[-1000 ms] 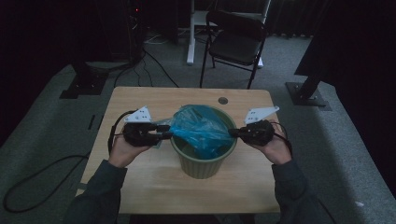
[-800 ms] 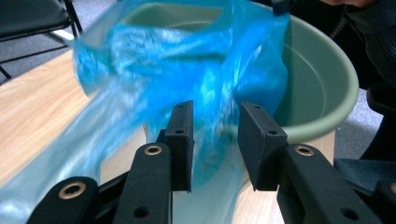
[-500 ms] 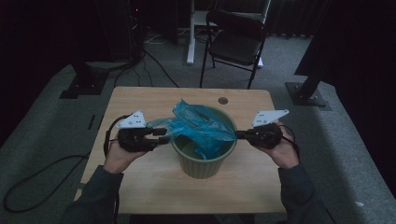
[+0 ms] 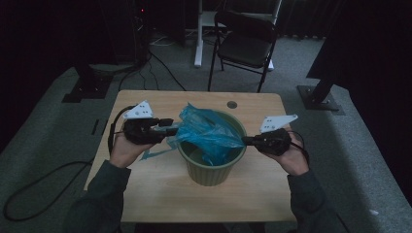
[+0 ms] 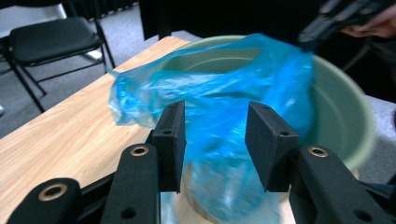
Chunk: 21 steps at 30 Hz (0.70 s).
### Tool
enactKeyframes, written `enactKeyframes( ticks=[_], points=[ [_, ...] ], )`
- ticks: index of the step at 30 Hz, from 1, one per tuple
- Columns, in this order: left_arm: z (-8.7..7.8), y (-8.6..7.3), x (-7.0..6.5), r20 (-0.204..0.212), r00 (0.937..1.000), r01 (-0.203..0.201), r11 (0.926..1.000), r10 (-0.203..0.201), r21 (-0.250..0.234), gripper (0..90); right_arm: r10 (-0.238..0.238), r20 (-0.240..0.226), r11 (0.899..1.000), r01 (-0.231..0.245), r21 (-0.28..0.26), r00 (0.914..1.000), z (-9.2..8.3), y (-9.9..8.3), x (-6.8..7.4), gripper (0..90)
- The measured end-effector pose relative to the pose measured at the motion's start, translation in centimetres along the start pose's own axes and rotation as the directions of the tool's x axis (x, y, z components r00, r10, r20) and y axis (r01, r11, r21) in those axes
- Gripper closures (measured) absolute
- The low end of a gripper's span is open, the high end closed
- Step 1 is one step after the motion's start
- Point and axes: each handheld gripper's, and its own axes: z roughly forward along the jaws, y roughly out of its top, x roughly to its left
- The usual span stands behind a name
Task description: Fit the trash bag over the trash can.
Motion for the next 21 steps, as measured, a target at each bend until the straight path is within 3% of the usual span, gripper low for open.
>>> enactKeyframes(
  ticks=[4, 8, 11, 21],
  points=[
    [1.4, -0.3, 0.6, -0.005, 0.9997, 0.023, 0.9978, -0.023, 0.062, 60.0, 0.000, 0.000, 1.000, 0.000, -0.001, 1.0000, 0.0, 0.0, 0.0, 90.0],
    [1.7, -0.9, 0.7, 0.002, 0.9992, 0.040, 0.9969, -0.040, 0.067, 79.8, -0.004, 0.000, 1.000, 0.004, -0.006, 1.0000, -0.2, -0.1, 0.0, 90.0],
    [1.4, -1.4, 0.9, -0.005, 0.9981, 0.061, 0.9964, -0.061, 0.058, 88.2, -0.002, 0.003, 1.000, 0.002, -0.009, 1.0000, -0.5, -0.3, 0.0, 90.0],
    [0.3, -3.4, 1.3, 0.018, 0.9905, 0.136, 0.9897, -0.137, 0.045, 89.4, 0.003, 0.010, 1.000, -0.003, -0.002, 0.9999, -0.9, -0.9, 0.1, 90.0]
  ],
)
